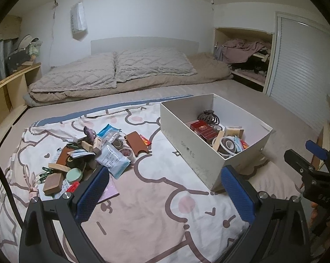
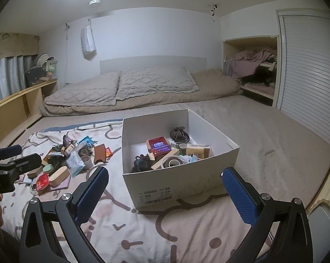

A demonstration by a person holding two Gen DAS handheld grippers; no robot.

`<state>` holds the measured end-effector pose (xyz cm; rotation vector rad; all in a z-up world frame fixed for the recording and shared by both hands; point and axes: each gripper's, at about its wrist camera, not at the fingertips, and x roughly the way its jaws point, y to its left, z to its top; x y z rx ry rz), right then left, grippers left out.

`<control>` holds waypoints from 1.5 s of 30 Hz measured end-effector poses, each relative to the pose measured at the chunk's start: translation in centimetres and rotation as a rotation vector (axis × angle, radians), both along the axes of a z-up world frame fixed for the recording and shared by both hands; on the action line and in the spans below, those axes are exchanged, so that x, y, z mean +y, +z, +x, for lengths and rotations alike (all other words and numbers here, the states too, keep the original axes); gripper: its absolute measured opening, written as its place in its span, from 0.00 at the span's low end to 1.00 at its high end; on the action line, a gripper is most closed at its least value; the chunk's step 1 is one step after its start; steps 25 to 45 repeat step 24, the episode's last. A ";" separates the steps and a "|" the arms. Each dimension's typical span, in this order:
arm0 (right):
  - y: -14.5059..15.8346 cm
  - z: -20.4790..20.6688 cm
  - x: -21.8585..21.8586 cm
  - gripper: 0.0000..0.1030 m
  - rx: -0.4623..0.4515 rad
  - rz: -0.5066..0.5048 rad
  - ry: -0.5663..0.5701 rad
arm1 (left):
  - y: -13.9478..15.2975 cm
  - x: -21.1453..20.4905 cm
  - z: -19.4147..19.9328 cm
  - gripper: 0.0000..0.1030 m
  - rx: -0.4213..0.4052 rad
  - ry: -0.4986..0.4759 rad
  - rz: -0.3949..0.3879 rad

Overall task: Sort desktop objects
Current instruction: 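Withdraw both open tools from the shoe box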

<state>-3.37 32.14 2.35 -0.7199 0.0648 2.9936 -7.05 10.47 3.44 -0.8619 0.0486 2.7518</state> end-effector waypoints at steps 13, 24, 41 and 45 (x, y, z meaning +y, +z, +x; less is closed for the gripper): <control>-0.2 0.0 -0.5 1.00 -0.007 0.008 0.014 | -0.3 -0.1 0.0 0.99 0.002 0.020 -0.003; -0.3 0.1 -0.6 1.00 -0.007 0.000 0.017 | -0.5 -0.1 0.1 0.99 0.001 0.021 -0.007; -0.3 0.1 -0.6 1.00 -0.007 0.000 0.017 | -0.5 -0.1 0.1 0.99 0.001 0.021 -0.007; -0.3 0.1 -0.6 1.00 -0.007 0.000 0.017 | -0.5 -0.1 0.1 0.99 0.001 0.021 -0.007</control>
